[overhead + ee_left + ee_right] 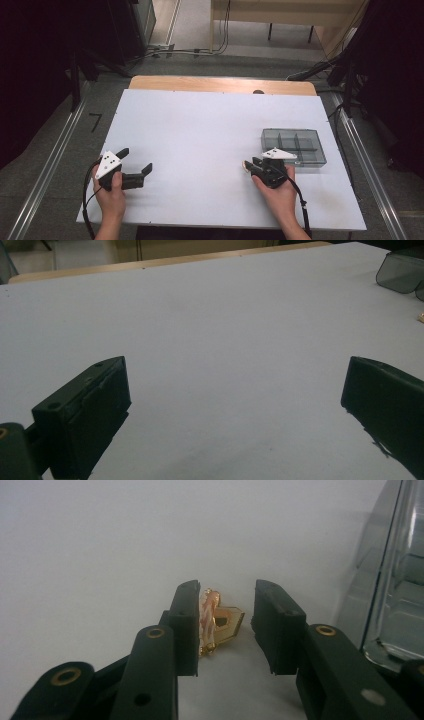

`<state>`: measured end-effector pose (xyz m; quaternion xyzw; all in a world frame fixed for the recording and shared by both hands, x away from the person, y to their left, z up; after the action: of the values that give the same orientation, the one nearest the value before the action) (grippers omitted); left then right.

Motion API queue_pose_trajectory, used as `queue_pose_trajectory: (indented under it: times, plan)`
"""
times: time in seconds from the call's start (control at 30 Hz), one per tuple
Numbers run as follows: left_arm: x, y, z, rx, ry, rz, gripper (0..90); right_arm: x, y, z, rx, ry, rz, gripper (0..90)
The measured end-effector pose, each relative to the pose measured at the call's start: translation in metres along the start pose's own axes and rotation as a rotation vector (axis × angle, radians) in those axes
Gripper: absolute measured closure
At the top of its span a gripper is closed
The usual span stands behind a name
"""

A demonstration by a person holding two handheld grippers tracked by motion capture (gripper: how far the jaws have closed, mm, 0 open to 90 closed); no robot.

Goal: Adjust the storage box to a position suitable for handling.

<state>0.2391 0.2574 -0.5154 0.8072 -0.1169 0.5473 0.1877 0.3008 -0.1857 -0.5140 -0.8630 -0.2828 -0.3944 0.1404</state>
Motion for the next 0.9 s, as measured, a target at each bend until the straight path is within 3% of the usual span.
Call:
queue_pose_trajectory:
  times: [0.23, 0.57, 0.73, 0.9]
  plan:
    - [0.0001, 0.0007, 0.0005, 0.0, -0.008, 0.007, 0.0, -0.0009, -0.002, 0.0011, -0.022, -0.012, -0.01, 62.7]
    - [0.0002, 0.0011, 0.0014, 0.002, -0.009, 0.012, 0.0, -0.0027, -0.004, 0.0037, -0.002, -0.033, -0.004, 62.4]
    - [0.0, 0.0012, 0.0014, 0.002, -0.01, 0.013, 0.0, -0.003, -0.0083, 0.0042, -0.021, -0.042, -0.056, 62.4]
    - [0.0001, 0.0012, 0.0016, 0.004, -0.011, 0.013, 0.0, -0.0029, -0.0094, 0.0037, -0.019, -0.044, -0.07, 64.1]
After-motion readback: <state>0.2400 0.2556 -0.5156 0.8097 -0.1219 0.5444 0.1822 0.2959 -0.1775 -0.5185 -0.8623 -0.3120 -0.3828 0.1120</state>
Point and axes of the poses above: each handheld gripper's, and its own axes: z roughly forward along the jaws, x roughly out of its top, y roughly to its right, the point moved 1 cm from there along z, roughly forward along the jaws, and after that the axes turned 8 degrees about -z, right-handed, at the moved point
